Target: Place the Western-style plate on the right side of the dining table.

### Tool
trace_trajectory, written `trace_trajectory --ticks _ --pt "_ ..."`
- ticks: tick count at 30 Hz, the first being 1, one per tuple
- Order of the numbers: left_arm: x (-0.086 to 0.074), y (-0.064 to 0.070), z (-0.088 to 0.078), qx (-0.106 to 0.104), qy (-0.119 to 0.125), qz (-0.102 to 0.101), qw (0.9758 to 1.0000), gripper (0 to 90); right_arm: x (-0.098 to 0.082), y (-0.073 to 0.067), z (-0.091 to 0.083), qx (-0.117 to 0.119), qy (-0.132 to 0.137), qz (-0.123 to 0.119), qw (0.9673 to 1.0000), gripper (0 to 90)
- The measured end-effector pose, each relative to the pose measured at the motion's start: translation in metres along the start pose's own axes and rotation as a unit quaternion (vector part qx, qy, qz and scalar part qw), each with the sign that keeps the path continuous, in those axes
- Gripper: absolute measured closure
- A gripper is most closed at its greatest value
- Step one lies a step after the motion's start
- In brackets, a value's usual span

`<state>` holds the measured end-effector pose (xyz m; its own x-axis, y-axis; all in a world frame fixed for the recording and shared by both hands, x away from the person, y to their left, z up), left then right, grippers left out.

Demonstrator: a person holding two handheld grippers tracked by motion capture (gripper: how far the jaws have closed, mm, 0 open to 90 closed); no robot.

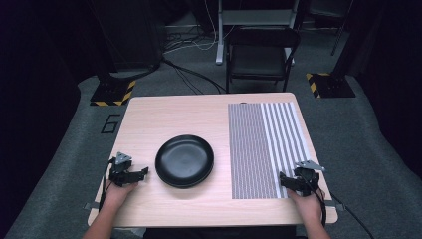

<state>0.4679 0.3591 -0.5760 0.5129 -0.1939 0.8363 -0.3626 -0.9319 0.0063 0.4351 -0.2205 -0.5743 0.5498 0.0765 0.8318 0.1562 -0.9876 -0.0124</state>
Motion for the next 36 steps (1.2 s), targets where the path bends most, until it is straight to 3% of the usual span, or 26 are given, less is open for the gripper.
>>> trace_trajectory --ticks 22,32,36 --pt "-0.0010 -0.0002 -0.0023 0.009 0.002 -0.009 0.9999 20.6 -0.0006 -0.0001 -0.0010 0.002 -0.001 -0.001 1.0000 14.4" --pt "-0.0005 -0.0004 -0.0035 0.011 -0.001 -0.011 0.9999 24.5 -0.0004 -0.0009 -0.0034 0.005 0.002 -0.008 1.0000 21.3" --pt "-0.0001 -0.0036 -0.0053 0.024 -0.006 -0.019 0.9995 27.7 -0.0002 -0.0028 -0.0048 0.007 0.001 -0.010 0.9999 26.0"
Point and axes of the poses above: each handheld gripper's, and its own axes: z roughly forward along the jaws, x roughly out of its top, y roughly to its right, the point moved 7 cm from there along z, roughly forward along the jaws, and after that the axes turned 8 degrees about y, right-handed, at the moved point
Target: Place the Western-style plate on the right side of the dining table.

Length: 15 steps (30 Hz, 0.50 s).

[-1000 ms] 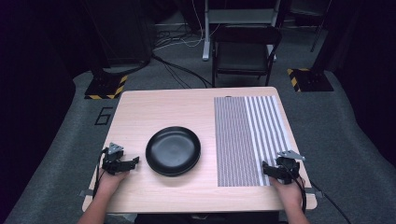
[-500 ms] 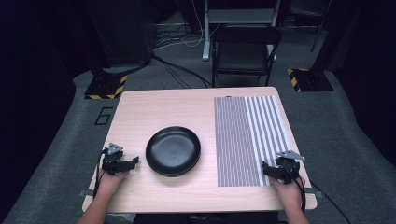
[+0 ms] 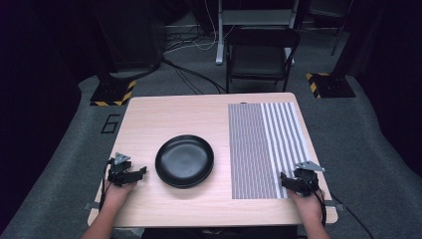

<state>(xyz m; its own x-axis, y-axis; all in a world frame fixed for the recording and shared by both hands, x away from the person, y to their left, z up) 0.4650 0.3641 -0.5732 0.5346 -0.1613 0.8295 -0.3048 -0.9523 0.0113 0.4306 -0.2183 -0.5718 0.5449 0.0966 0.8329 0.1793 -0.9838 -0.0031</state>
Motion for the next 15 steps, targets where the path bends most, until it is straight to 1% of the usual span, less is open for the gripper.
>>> trace_trajectory --ticks 1,3,4,5,6,7,8,10,11,12,14,15 --pt "0.000 -0.002 -0.001 0.004 -0.003 -0.003 1.0000 29.2 0.001 -0.002 -0.001 0.002 -0.002 -0.003 1.0000 30.0" --pt "0.001 -0.002 -0.002 0.003 -0.003 -0.006 1.0000 30.0 0.001 -0.004 -0.001 0.002 -0.005 -0.004 1.0000 31.5" --pt "0.002 -0.002 -0.004 -0.002 -0.001 -0.005 1.0000 32.1 0.002 -0.005 -0.003 0.004 -0.007 -0.013 0.9999 36.5" --pt "0.002 -0.002 -0.004 -0.002 -0.001 -0.005 1.0000 33.0 0.002 -0.005 -0.003 0.004 -0.007 -0.013 0.9999 36.5" --pt "0.002 -0.001 -0.005 -0.001 0.000 -0.002 1.0000 33.6 0.004 -0.007 -0.006 0.007 -0.003 -0.021 0.9998 41.5" --pt "0.003 -0.001 -0.006 0.000 0.000 0.001 1.0000 34.0 0.005 -0.008 -0.007 0.010 0.000 -0.023 0.9997 41.8" --pt "0.004 0.000 -0.008 0.000 -0.001 0.004 1.0000 34.5 0.007 -0.009 -0.008 0.011 0.001 -0.018 0.9998 42.2" --pt "0.004 0.001 -0.008 0.001 0.002 0.004 1.0000 34.7 0.008 -0.010 -0.009 0.015 0.003 -0.013 0.9998 42.5" --pt "0.004 0.001 -0.009 0.000 0.001 0.003 1.0000 35.1 0.009 -0.011 -0.010 0.017 0.004 -0.012 0.9998 42.6" --pt "0.005 0.002 -0.009 -0.001 0.001 -0.002 1.0000 36.6 0.009 -0.014 -0.010 0.024 0.000 -0.008 0.9997 44.9" --pt "0.006 0.003 -0.011 -0.004 0.001 -0.010 0.9999 36.9 0.010 -0.017 -0.011 0.025 -0.003 -0.011 0.9996 45.3" --pt "0.006 0.003 -0.011 -0.004 0.001 -0.010 0.9999 37.3 0.010 -0.017 -0.011 0.025 -0.003 -0.011 0.9996 45.3"
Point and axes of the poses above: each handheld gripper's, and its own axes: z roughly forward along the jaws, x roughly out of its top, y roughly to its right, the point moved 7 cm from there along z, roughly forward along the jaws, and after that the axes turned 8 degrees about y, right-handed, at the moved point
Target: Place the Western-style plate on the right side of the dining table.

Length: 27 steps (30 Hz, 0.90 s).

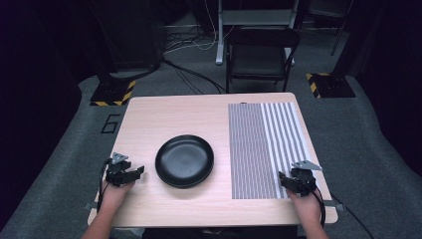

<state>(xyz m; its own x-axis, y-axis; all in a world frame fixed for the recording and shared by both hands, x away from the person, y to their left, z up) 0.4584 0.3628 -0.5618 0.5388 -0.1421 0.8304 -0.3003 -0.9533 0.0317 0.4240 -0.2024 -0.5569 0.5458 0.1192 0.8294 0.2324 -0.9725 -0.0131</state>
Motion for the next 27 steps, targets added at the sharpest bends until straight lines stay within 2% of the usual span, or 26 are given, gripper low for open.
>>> trace_trajectory --ticks 2,3,5,10,14,15,17,19,24,26,27 --pt "0.002 0.000 -0.002 -0.004 0.007 -0.011 0.9999 37.5 0.002 -0.002 -0.001 0.003 -0.003 0.007 1.0000 43.4" --pt "0.003 0.001 -0.003 -0.008 0.011 -0.019 0.9997 38.6 0.005 -0.003 -0.002 -0.002 -0.005 0.021 0.9998 42.6" --pt "0.006 0.004 -0.008 -0.020 0.014 -0.040 0.9989 38.6 0.008 -0.004 -0.002 -0.002 0.001 0.028 0.9996 42.3" --pt "0.010 0.009 -0.011 -0.022 0.020 -0.029 0.9991 38.2 0.015 -0.004 -0.003 -0.010 0.017 0.029 0.9994 36.8" --pt "0.012 0.013 -0.013 -0.032 0.018 -0.028 0.9989 37.6 0.019 -0.007 -0.003 0.002 0.024 0.037 0.9990 36.3" --pt "0.014 0.015 -0.014 -0.036 0.020 -0.032 0.9986 37.7 0.022 -0.011 -0.003 0.011 0.027 0.036 0.9989 33.7" --pt "0.015 0.015 -0.015 -0.037 0.021 -0.032 0.9986 37.9 0.023 -0.013 -0.003 0.015 0.029 0.034 0.9989 32.0" --pt "0.016 0.016 -0.016 -0.038 0.024 -0.025 0.9987 38.6 0.027 -0.020 -0.002 0.019 0.033 0.033 0.9987 23.3" --pt "0.016 0.018 -0.017 -0.038 0.025 -0.027 0.9986 38.4 0.031 -0.029 0.001 0.032 0.029 0.031 0.9986 25.0" --pt "0.017 0.018 -0.017 -0.039 0.024 -0.029 0.9985 38.4 0.033 -0.034 0.003 0.034 0.029 0.028 0.9986 33.5" --pt "0.018 0.018 -0.018 -0.040 0.026 -0.030 0.9984 38.4 0.033 -0.034 0.003 0.034 0.029 0.028 0.9986 33.5"
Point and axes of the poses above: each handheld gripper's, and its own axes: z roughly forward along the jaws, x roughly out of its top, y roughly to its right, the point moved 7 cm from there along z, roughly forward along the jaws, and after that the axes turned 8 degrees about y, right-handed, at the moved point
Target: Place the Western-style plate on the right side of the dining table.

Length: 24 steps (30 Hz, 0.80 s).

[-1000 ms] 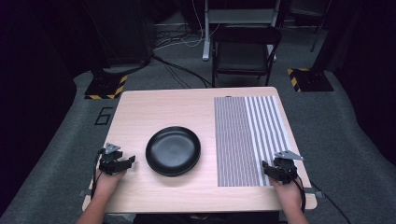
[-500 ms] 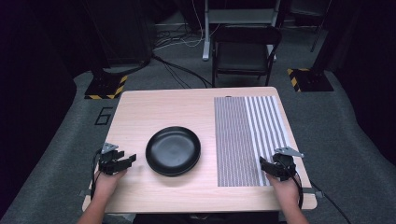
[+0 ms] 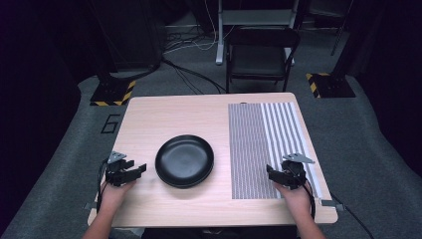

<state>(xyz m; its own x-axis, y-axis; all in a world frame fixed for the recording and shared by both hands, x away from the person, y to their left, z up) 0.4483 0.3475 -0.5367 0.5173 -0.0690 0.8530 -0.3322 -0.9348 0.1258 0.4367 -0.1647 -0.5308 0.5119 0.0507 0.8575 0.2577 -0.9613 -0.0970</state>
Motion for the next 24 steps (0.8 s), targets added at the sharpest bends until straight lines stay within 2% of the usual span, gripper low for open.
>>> trace_trajectory --ticks 3,6,10,15,20,22,24 --pt "0.002 0.001 0.000 0.003 0.007 0.005 1.0000 38.0 0.003 -0.008 0.002 0.011 0.002 -0.010 0.9999 38.9" --pt "0.004 0.004 -0.002 -0.001 0.007 0.008 0.9999 40.1 0.006 -0.018 0.006 0.022 -0.008 -0.008 0.9997 44.2" --pt "0.007 0.007 -0.004 -0.005 0.015 0.002 0.9999 42.9 0.009 -0.026 0.012 0.028 -0.014 0.006 0.9995 46.4" --pt "0.010 0.009 -0.006 -0.007 0.023 0.000 0.9997 48.0 0.013 -0.036 0.018 0.034 -0.007 0.002 0.9994 48.2" --pt "0.013 0.011 -0.008 -0.011 0.031 -0.015 0.9994 48.8 0.017 -0.048 0.022 0.043 -0.002 -0.003 0.9991 49.1" --pt "0.014 0.012 -0.009 -0.016 0.033 -0.021 0.9991 50.5 0.018 -0.051 0.023 0.047 -0.002 -0.003 0.9989 49.9" --pt "0.015 0.014 -0.008 -0.029 0.034 -0.033 0.9985 52.1 0.021 -0.059 0.027 0.061 0.002 0.002 0.9981 51.4"
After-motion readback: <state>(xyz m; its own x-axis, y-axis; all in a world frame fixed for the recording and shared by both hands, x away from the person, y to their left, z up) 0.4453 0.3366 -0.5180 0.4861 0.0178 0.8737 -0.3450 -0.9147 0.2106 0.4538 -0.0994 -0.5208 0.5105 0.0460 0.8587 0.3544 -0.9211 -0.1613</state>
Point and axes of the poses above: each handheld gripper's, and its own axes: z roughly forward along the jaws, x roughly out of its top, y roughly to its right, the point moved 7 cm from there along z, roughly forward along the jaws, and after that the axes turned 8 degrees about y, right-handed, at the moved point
